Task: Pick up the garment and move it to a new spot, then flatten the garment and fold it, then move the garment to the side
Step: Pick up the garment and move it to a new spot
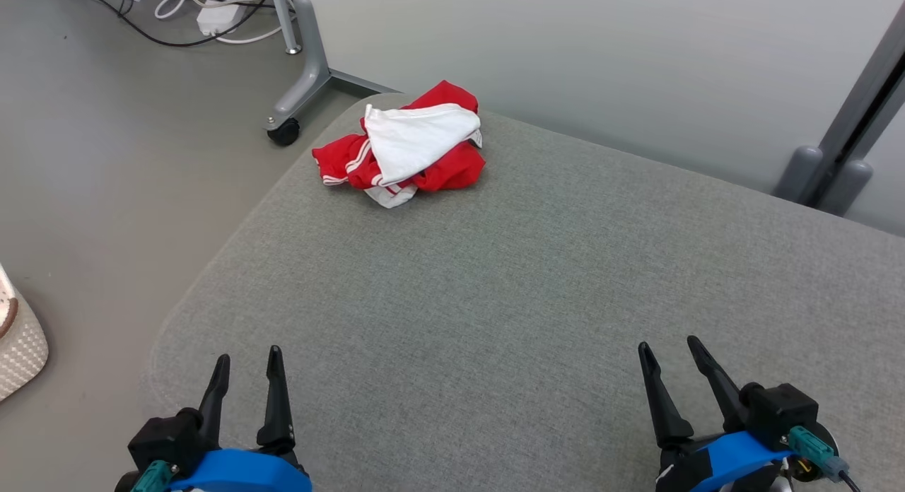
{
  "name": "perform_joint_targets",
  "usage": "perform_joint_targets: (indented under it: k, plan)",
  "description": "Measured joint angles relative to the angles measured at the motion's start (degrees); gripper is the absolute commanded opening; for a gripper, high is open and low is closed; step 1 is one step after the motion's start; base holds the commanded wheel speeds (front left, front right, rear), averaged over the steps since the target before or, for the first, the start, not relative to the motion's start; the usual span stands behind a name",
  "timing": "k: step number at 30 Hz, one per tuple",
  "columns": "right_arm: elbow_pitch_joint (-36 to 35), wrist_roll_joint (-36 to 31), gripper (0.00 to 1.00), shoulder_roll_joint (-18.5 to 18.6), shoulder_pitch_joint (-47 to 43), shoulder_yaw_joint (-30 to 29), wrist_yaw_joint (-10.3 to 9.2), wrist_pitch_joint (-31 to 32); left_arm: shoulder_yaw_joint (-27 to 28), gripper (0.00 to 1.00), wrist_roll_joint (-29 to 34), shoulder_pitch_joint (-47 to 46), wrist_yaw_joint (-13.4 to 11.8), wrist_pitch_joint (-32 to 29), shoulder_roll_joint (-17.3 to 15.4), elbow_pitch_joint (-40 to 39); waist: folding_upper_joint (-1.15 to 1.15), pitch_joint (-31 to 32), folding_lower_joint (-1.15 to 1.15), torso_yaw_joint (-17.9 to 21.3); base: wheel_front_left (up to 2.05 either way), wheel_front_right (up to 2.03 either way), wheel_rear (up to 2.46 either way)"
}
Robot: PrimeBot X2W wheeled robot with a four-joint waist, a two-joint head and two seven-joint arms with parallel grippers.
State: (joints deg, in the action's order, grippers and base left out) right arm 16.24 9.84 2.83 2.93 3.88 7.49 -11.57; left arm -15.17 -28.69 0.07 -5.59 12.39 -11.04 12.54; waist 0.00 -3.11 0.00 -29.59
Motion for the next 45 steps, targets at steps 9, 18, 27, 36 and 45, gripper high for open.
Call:
perform_joint_targets:
  k: [9,18,27,36,45]
  plan:
    - [-3.3,-2.1,1.0,0.0,2.7,1.2,0.0,1.4,4.9,1.0,0.7,-7.8,-0.2,-3.8,-8.5,-7.6,0.0,-3.1,0.0,4.1,0.0,0.0,0.0]
    - [-10.1,-7.4,1.0,0.0,5.2,1.4,0.0,6.0,10.0,1.0,-1.0,-31.1,2.2,-15.2,-18.9,-6.0,0.0,-11.0,0.01,9.4,0.0,0.0,0.0]
    - [-17.0,-10.9,1.0,0.0,7.7,1.7,0.0,10.1,6.5,1.0,-2.9,-45.6,4.4,-22.0,-16.1,12.6,0.0,-19.8,0.01,13.7,0.0,0.0,0.0]
    - [-21.1,-11.9,1.0,0.0,8.0,0.8,0.0,11.6,2.8,1.0,-5.7,-46.3,9.2,-27.7,-12.9,26.7,0.0,-25.5,0.01,16.0,0.0,0.0,0.0]
    - [-22.3,-12.4,1.0,0.0,8.0,0.5,0.0,11.5,2.3,1.0,-6.0,-48.8,10.2,-25.5,-12.4,32.9,0.0,-28.9,0.01,17.0,0.0,0.0,0.0]
